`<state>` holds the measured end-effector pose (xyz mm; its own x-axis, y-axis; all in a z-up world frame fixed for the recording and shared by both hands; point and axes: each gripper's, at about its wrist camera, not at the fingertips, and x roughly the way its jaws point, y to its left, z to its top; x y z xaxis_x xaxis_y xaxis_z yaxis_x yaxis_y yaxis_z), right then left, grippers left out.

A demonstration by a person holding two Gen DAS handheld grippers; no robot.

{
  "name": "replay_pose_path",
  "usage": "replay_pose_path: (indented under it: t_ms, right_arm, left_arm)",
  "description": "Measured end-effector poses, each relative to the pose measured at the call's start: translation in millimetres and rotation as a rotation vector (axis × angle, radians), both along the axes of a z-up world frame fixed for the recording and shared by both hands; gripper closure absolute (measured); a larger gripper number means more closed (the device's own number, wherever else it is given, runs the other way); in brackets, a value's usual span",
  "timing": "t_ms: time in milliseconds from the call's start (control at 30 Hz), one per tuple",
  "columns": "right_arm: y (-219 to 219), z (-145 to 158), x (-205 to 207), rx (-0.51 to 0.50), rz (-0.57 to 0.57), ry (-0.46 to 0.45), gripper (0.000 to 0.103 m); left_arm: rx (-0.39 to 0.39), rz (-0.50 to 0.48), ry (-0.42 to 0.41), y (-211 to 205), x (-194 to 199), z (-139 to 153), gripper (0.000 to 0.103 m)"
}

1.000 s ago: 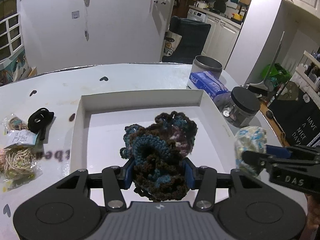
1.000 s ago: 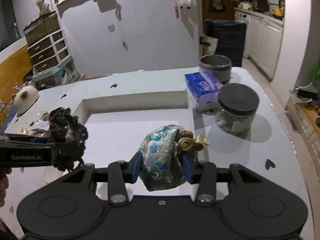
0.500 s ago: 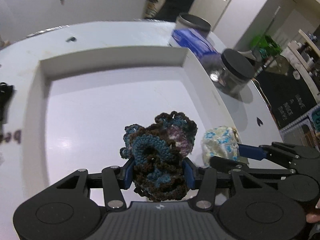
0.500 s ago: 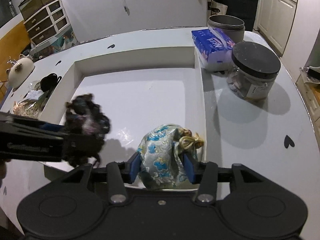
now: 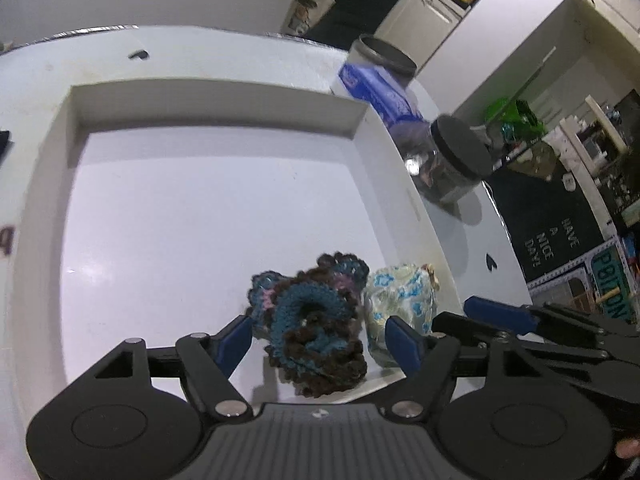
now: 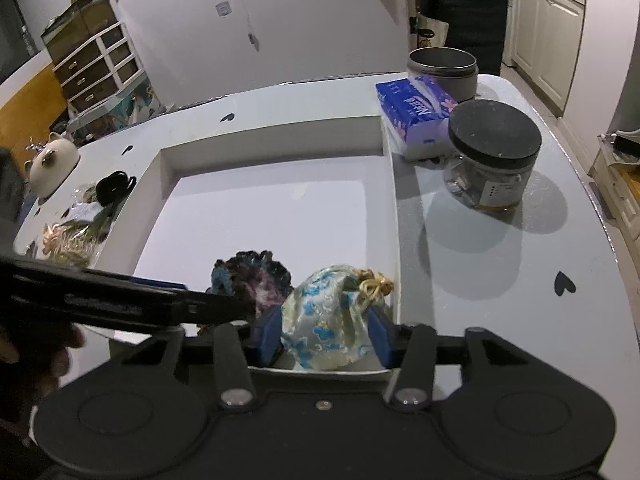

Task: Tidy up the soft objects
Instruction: 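Carry both items into the white box and open both tools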

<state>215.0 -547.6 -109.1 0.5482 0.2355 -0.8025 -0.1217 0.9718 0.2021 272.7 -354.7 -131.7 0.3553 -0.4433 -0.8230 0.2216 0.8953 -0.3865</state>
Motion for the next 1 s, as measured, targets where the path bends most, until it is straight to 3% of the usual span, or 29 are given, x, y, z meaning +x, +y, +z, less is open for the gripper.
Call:
replay_pose_path:
  t_ms: [167,367,633,733,1000]
  right_arm:
    - [5,-9,8,0.021,0.003,0.016,0.067]
    - [8,-34,11,-0.011,-0.008,0.103,0.071]
    - [-2,3,-17,0.014,-0.042,-0.022,0.07]
    - [-7,18,-29,0.013,-0.073,-0.07,0.062]
    - [-14,41,-59,-0.003,-0.134,-0.166,0.036]
  left_arm:
    - [0.009,0.021,-0.033,7,-5,12,0.036]
    - [0.043,0.025,-0.074,11,-13,23,0.036]
    - [0.06,0.039,-0.155,16,-31,43,0.034]
    - [0.071,0.042,-0.183,16,-40,50,0.033]
    - [0.101,0.081,-0.258,26,-67,68,0.011]
